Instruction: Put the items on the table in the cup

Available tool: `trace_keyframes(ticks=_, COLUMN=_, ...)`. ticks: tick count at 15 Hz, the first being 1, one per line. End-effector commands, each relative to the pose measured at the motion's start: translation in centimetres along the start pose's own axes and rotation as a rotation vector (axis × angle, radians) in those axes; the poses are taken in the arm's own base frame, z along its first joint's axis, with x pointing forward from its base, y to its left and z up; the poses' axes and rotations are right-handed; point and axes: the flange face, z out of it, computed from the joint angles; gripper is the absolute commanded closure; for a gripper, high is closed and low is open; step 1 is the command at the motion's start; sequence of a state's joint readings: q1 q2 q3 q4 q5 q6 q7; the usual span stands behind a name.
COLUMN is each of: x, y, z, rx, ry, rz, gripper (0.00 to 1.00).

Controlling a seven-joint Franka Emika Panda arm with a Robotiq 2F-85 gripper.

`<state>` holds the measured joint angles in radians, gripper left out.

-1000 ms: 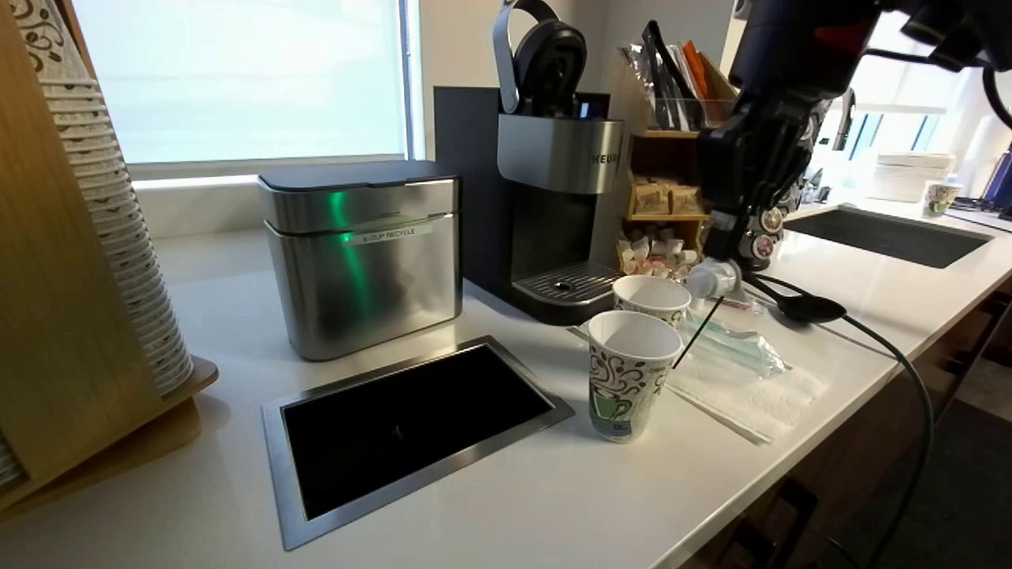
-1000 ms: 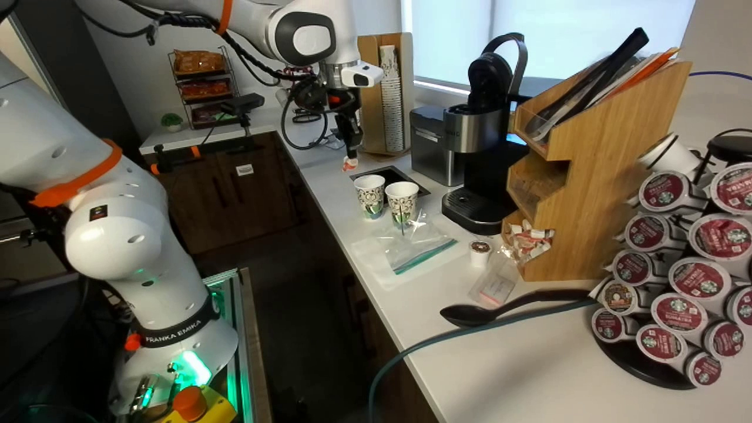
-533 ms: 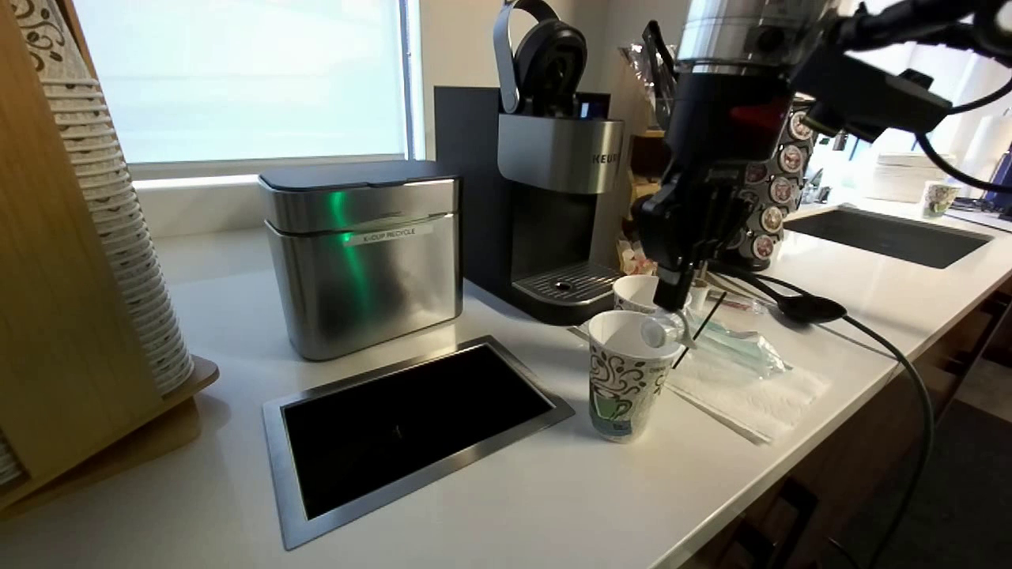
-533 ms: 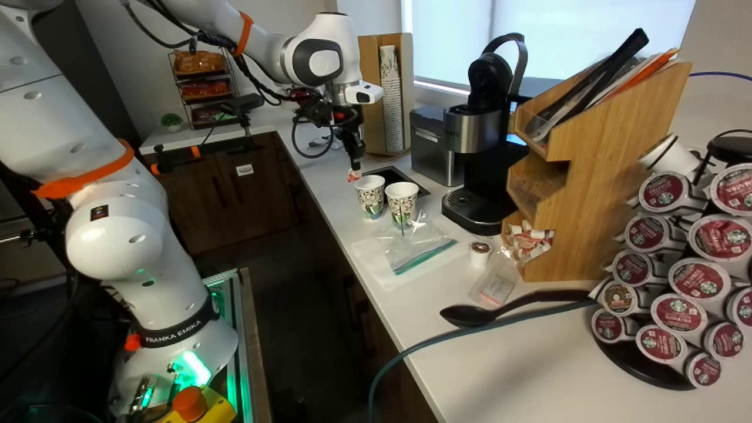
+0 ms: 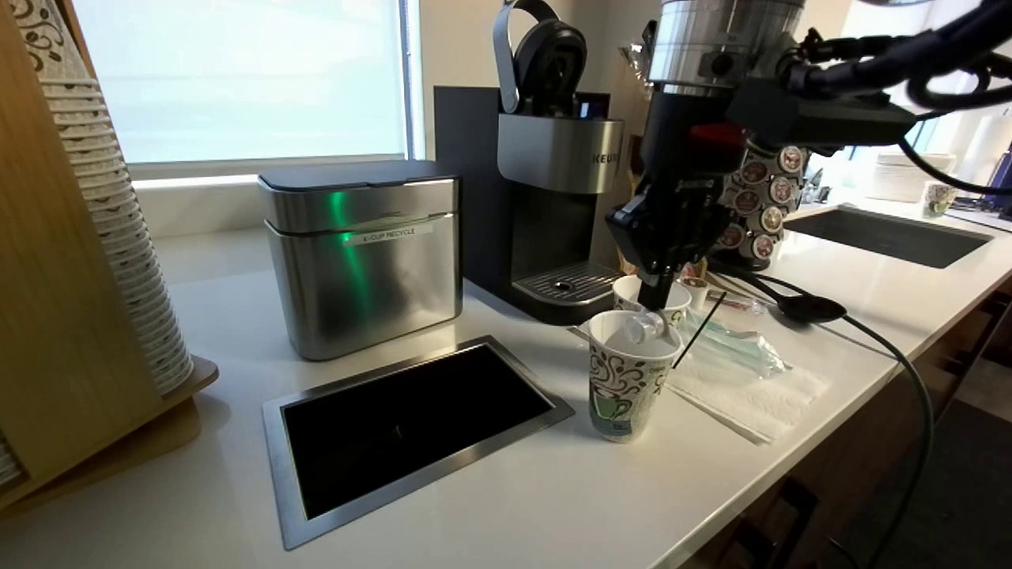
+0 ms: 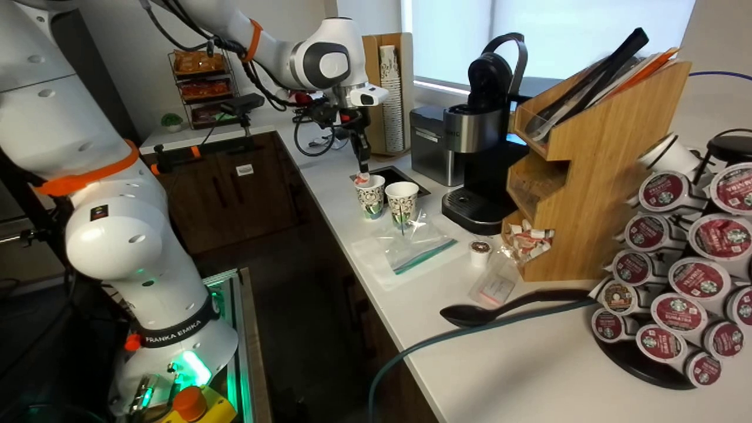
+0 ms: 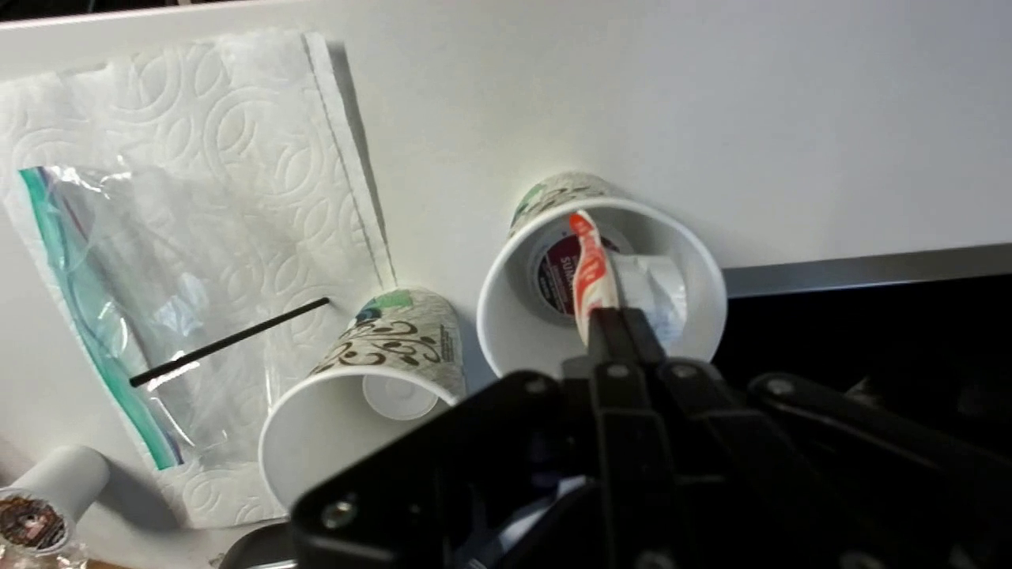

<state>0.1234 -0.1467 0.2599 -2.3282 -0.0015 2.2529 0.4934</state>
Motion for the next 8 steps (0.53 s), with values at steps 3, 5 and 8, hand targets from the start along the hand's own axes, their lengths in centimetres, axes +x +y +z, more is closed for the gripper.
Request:
trace_keyframes(ticks=3, x=0.78, y=-0.42, z=0.85, rx=-0.043, ry=0.014, rz=0.072, gripper=0.71)
trace_keyframes(ticks=5, x=0.87, y=-0.50, z=0.90, rx=-0.049, ry=0.012, rz=0.083, gripper=0.57)
trace_keyframes(ticks=8, x=1.02, y=-0.19, z=0.36, rx=-0.049, ry=0.016, rz=0.102, gripper=0.35)
